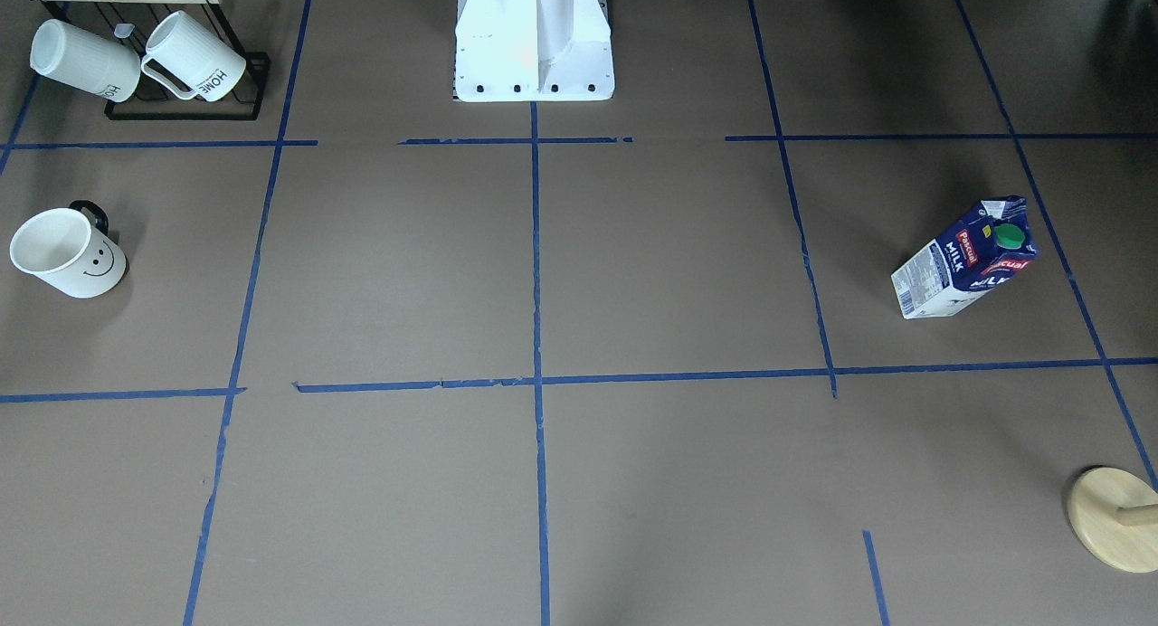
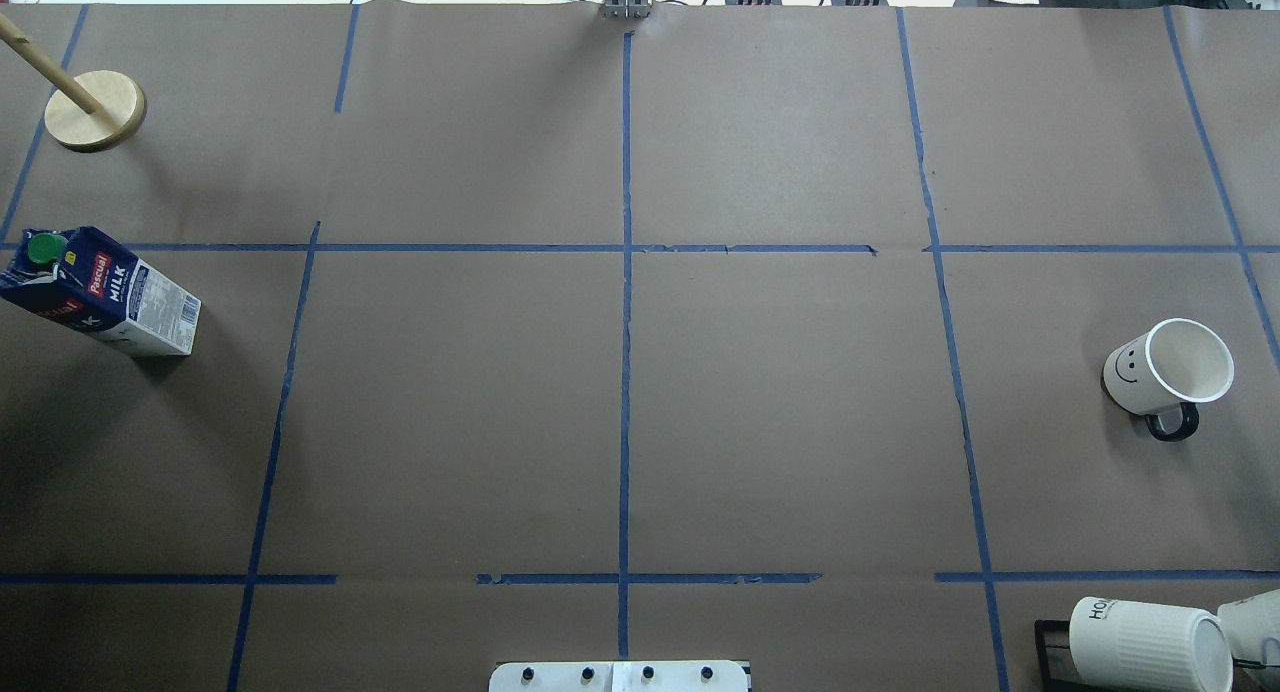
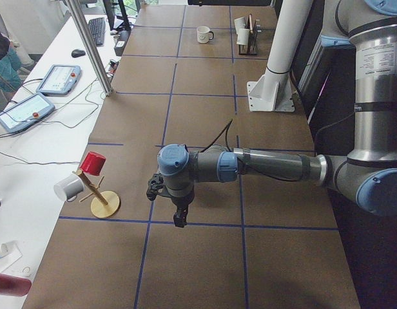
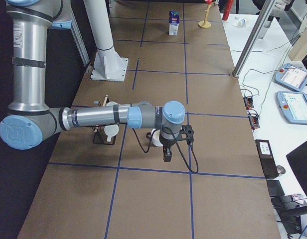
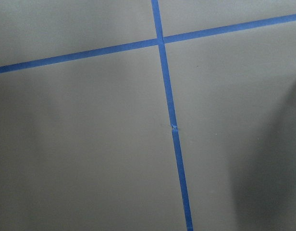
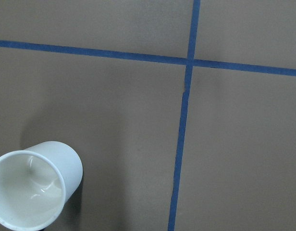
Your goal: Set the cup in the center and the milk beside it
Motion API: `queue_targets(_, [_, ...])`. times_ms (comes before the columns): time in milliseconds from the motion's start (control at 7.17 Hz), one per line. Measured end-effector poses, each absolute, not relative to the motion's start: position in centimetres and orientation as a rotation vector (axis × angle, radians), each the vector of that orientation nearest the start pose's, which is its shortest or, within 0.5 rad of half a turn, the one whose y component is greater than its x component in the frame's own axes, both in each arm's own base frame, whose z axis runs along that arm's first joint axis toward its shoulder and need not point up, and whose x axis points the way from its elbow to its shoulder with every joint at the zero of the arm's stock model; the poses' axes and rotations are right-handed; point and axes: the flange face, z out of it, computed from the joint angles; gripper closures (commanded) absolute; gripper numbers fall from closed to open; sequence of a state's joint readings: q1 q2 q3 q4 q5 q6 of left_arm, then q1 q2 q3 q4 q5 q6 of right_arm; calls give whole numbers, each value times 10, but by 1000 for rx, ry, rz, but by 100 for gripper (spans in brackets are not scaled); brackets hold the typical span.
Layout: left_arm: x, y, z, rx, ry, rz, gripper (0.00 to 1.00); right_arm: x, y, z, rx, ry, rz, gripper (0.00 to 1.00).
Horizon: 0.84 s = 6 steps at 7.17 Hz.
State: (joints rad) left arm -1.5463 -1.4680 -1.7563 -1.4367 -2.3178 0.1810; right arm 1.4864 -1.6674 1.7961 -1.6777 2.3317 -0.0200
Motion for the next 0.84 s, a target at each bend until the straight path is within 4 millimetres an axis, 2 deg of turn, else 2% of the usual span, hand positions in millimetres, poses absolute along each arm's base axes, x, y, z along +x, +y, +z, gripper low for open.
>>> queue_targets(419, [-54, -445, 631, 5, 749, 177, 0, 23, -455, 596, 19, -764, -123, 0])
queue_targets(837, [-53, -444, 632, 5, 750, 178, 0, -17, -460, 586, 78, -777, -135, 0])
